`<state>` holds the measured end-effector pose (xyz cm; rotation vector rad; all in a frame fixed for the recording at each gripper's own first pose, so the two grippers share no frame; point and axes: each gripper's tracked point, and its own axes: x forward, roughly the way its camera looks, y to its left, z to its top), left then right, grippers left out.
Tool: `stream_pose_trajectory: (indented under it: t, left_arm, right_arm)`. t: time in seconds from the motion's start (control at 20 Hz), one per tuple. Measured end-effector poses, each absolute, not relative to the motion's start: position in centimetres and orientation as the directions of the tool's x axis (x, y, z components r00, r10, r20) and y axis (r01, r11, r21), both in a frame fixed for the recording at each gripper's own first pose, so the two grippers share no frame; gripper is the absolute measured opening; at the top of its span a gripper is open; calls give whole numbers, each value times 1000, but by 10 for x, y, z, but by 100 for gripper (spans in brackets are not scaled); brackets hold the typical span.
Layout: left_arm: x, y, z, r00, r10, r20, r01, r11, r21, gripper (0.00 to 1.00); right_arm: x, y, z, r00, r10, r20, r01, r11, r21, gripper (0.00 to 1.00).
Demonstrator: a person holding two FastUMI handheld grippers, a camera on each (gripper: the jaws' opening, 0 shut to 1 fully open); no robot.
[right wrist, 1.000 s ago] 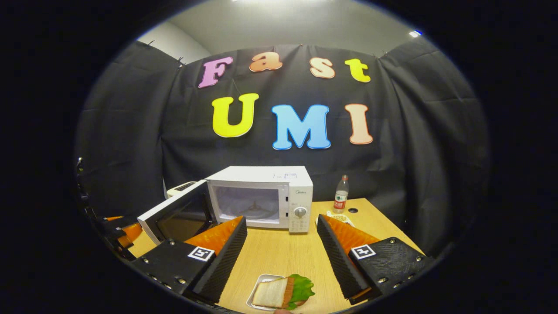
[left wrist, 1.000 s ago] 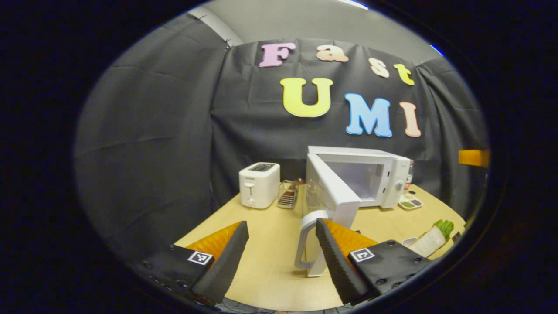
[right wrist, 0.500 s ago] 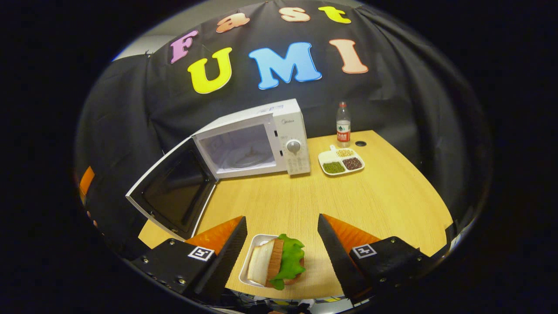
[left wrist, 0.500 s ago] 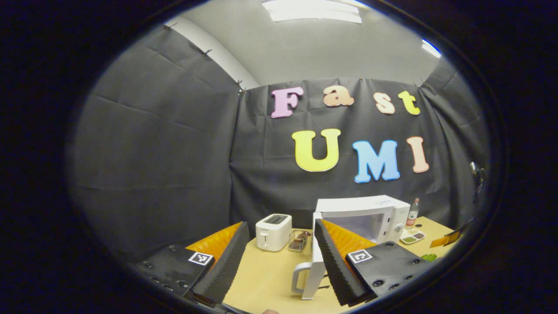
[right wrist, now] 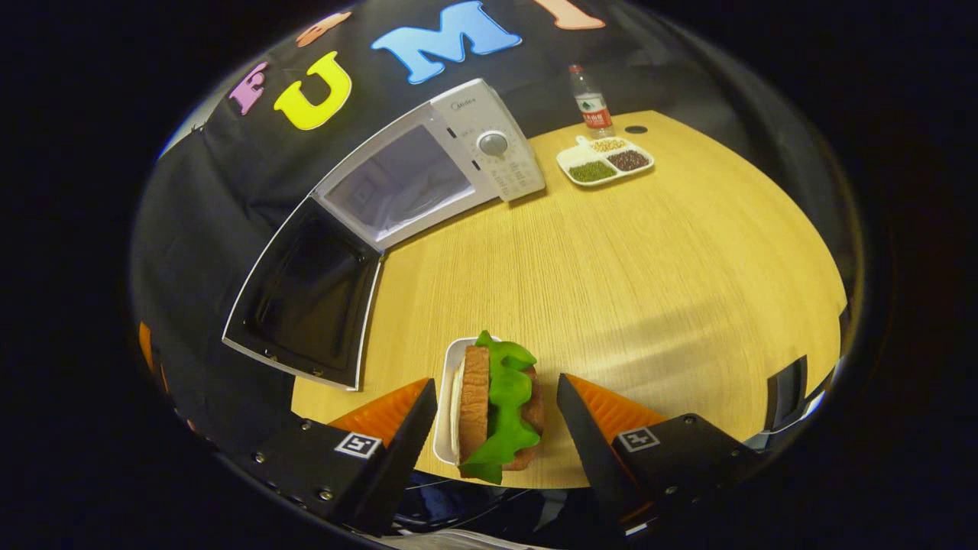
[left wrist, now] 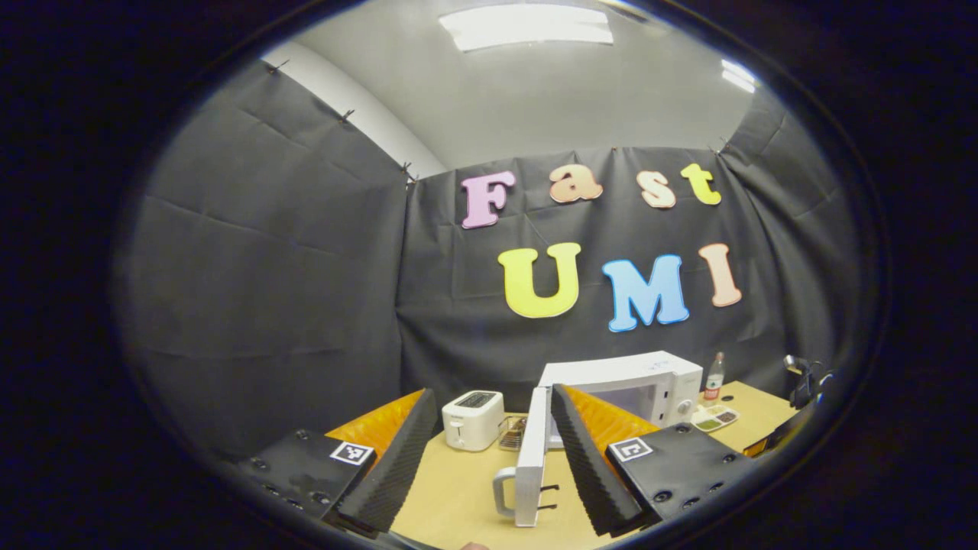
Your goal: Open the microwave oven with the left hand, put the food in, and close the microwave oven.
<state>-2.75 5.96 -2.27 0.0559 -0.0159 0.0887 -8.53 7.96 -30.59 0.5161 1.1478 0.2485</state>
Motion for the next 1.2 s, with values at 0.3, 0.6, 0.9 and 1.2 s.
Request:
stream_pose_trajectory:
  t: [0.3, 0.6, 0.9, 1.2]
  left_arm:
    - [-34, 43, -23, 993, 115, 14, -115, 992, 50, 96]
    - [-34, 36, -25, 993, 121, 14, -122, 991, 50, 94]
    - [-12, 41, -21, 996, 83, 40, -85, 995, 53, 97]
    - [25, 64, -13, 997, 39, 67, -41, 999, 28, 100]
  right_arm:
    - [-95, 92, -312, 305, 532, -790, 83, 811, 579, 57]
    - [-100, 91, -298, 286, 558, -779, 35, 806, 591, 34]
    - [-87, 102, -260, 363, 575, -733, 55, 772, 633, 34]
    - [-34, 129, -226, 528, 530, -664, 60, 756, 652, 34]
